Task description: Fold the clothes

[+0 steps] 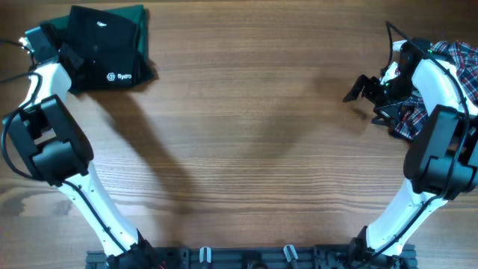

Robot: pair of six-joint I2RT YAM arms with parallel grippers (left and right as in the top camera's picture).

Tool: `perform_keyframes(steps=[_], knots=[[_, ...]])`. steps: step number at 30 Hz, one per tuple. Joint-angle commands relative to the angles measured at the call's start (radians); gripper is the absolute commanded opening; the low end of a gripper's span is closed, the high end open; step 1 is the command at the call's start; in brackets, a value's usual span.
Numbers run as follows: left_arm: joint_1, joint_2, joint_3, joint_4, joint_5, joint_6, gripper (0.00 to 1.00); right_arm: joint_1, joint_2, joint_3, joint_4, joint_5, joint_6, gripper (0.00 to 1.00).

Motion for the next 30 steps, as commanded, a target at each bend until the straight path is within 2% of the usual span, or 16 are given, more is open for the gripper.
perform_keyframes(steps=[1,5,7,9,10,13,17,23,26,30], knots=[[-0.025,-0.161,-0.005,0.031,-0.053,-0.002,0.59,0.001,0.02,0.017,-0.003,-0.017,0.005,1.0],[-0.071,-0.262,-0.005,0.027,-0.046,-0.001,0.67,0.001,0.02,0.017,-0.006,-0.034,0.005,1.0],[-0.103,-0.29,-0.005,-0.053,0.003,-0.001,0.68,0.001,0.02,0.017,-0.004,-0.036,0.004,1.0],[-0.134,-0.294,-0.005,-0.167,0.104,-0.001,0.66,0.001,0.02,0.017,-0.001,-0.036,0.005,1.0],[-0.153,-0.282,-0.01,-0.233,0.142,-0.002,0.62,0.001,0.02,0.017,0.001,-0.036,0.004,1.0],[-0.196,-0.217,-0.029,-0.299,0.156,-0.001,0.5,0.001,0.02,0.017,0.004,-0.036,0.004,1.0],[-0.213,-0.074,-0.031,-0.343,0.156,0.002,0.51,0.001,0.02,0.017,-0.001,-0.036,0.002,1.0],[-0.203,0.028,-0.031,-0.234,0.141,0.006,0.57,0.001,0.02,0.017,-0.003,-0.036,0.002,1.0],[-0.194,0.027,-0.031,-0.104,0.116,0.006,0.69,0.001,0.02,0.017,-0.007,-0.036,0.002,1.0],[-0.193,0.002,-0.031,-0.055,0.097,0.006,0.74,0.001,0.02,0.017,-0.009,-0.036,0.003,1.0]])
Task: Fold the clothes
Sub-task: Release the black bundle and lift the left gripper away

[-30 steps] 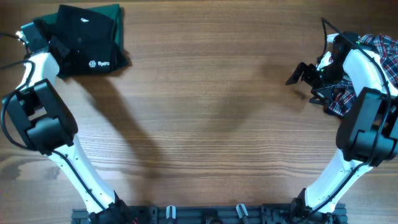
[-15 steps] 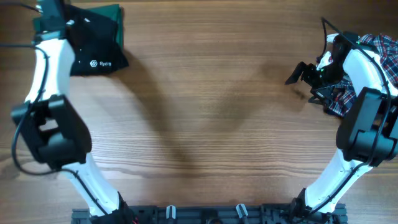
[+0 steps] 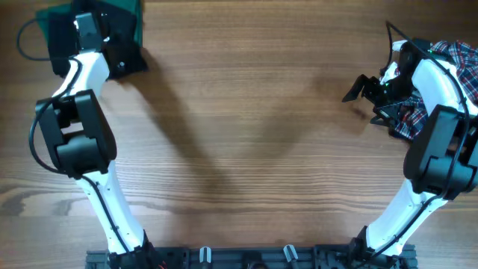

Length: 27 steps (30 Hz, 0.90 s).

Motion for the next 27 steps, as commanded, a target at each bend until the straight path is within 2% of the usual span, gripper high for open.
perform_keyframes(steps=[1,5,12,14,16,19,22,24,27], knots=[[0.011,0.002,-0.018,0.0,-0.032,0.006,0.73,0.0,0.02,0.017,-0.005,-0.021,0.002,1.0],[-0.003,-0.065,-0.018,-0.025,-0.032,0.009,0.7,0.0,0.02,0.017,-0.004,-0.021,0.003,1.0],[-0.034,-0.199,-0.018,-0.282,-0.025,-0.018,0.69,0.0,0.02,0.017,0.007,-0.021,0.005,1.0],[-0.037,-0.201,-0.018,-0.342,0.004,-0.049,0.6,0.0,0.02,0.017,0.008,-0.021,0.004,1.0],[-0.037,-0.183,-0.018,-0.358,0.005,-0.051,0.57,0.0,0.02,0.017,0.008,-0.021,0.005,1.0],[-0.032,-0.143,-0.018,-0.325,0.0,-0.047,0.51,0.0,0.02,0.017,0.006,-0.021,0.004,1.0],[-0.021,-0.095,-0.018,-0.264,-0.018,-0.044,0.39,0.0,0.02,0.017,0.003,-0.021,0.002,1.0],[-0.015,-0.075,-0.018,-0.253,-0.021,-0.044,0.38,0.0,0.02,0.017,0.004,-0.021,0.003,1.0],[-0.013,-0.036,-0.018,-0.263,0.006,-0.048,0.3,0.0,0.02,0.017,0.005,-0.021,0.004,1.0]])
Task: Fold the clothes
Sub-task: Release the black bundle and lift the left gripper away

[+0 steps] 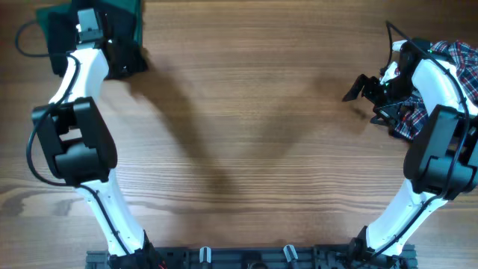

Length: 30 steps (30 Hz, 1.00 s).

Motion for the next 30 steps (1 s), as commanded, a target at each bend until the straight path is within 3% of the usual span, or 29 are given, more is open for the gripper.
perform_keyframes(steps=[1,3,5,9,12,13,15,30], knots=[[0.01,0.058,-0.006,-0.013,0.025,-0.006,0.27,0.001,0.02,0.017,0.0,-0.021,0.005,1.0],[0.008,0.062,-0.006,-0.022,0.047,-0.006,0.26,0.001,0.02,0.017,0.0,-0.021,0.005,1.0],[0.007,0.052,-0.006,-0.023,0.05,-0.006,0.37,0.001,0.02,0.017,0.0,-0.021,0.005,1.0],[0.007,-0.029,-0.006,-0.041,0.05,-0.002,0.48,0.001,0.02,0.017,0.0,-0.021,0.005,1.0],[0.007,-0.172,-0.006,-0.063,0.055,-0.002,0.74,0.001,0.02,0.017,0.005,-0.021,0.005,1.0],[0.007,-0.223,-0.006,-0.068,0.055,-0.002,0.88,0.001,0.02,0.017,0.012,-0.021,0.007,1.0],[0.007,-0.33,-0.006,-0.089,0.067,0.013,1.0,0.0,0.02,0.017,0.023,-0.02,0.033,1.0],[0.007,-0.965,-0.006,-0.484,0.209,0.099,1.0,0.0,0.02,0.017,0.079,-0.02,0.056,1.0]])
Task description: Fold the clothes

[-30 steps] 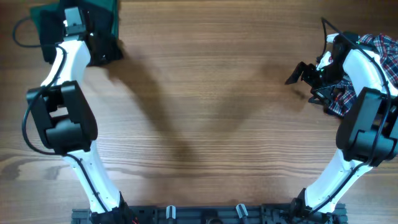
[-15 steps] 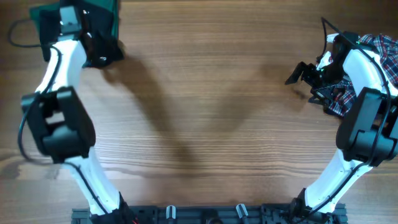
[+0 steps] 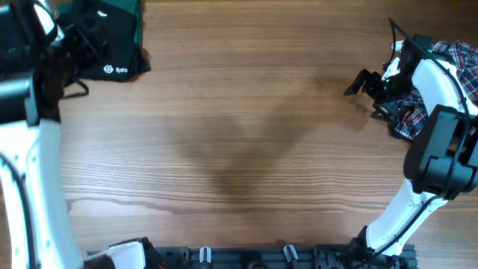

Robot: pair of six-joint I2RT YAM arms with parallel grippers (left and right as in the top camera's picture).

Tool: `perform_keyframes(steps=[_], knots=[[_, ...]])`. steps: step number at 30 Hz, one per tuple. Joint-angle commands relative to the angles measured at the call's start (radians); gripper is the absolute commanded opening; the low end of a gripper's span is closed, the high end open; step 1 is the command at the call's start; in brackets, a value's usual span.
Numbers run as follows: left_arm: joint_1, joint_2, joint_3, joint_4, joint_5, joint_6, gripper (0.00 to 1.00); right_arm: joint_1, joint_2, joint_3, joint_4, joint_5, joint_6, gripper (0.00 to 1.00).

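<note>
A folded black garment (image 3: 116, 58) with a white logo lies at the far left corner on a green garment (image 3: 133, 16). My left arm is raised close to the camera and fills the left edge. Its dark gripper (image 3: 81, 39) hangs over the black garment's left part, jaws lost against the dark cloth. At the right edge lies a crumpled plaid pile (image 3: 452, 57). My right gripper (image 3: 364, 88) hovers just left of the pile, open and holding nothing.
The wooden table (image 3: 246, 149) stretches between the two arms. The arms' black base rail (image 3: 246, 258) runs along the near edge. The right arm's white links cover part of the plaid pile.
My left arm has lifted toward the camera and now looms large at the left edge. The black garment's logo shows again. The right gripper has shifted very slightly upward.
At first my left gripper sat at the left side of the black-on-green stack. Then the arm lay across the stack, which sat a little farther back toward the corner. It stayed so, and now the arm is raised above it. The right arm barely moved.
</note>
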Motion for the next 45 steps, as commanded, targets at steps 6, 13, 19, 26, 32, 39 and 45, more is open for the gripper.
perform_keyframes(steps=[6,13,19,26,32,39,45], knots=[[0.001,-0.365,0.001,-0.065,0.071,0.032,1.0,-0.001,0.02,0.017,0.13,-0.02,0.014,1.0],[0.001,-0.448,0.001,-0.132,0.071,0.032,1.0,-0.001,0.02,0.017,0.362,-0.02,0.014,1.0],[0.001,-0.449,0.001,-0.22,0.071,0.032,1.0,-0.001,0.02,0.017,0.465,-0.02,0.015,1.0],[0.001,-0.449,0.001,-0.253,0.071,0.032,1.0,-0.001,0.02,0.017,0.474,-0.02,0.014,1.0],[0.001,-0.449,0.001,-0.253,0.071,0.032,1.0,-0.001,0.02,0.017,0.474,-0.02,0.014,1.0],[0.001,-0.449,0.001,-0.253,0.071,0.032,1.0,-0.001,0.02,0.017,0.474,-0.02,0.014,1.0],[0.001,-0.449,0.001,-0.253,0.071,0.032,1.0,-0.001,0.02,0.017,0.474,-0.02,0.014,1.0]])
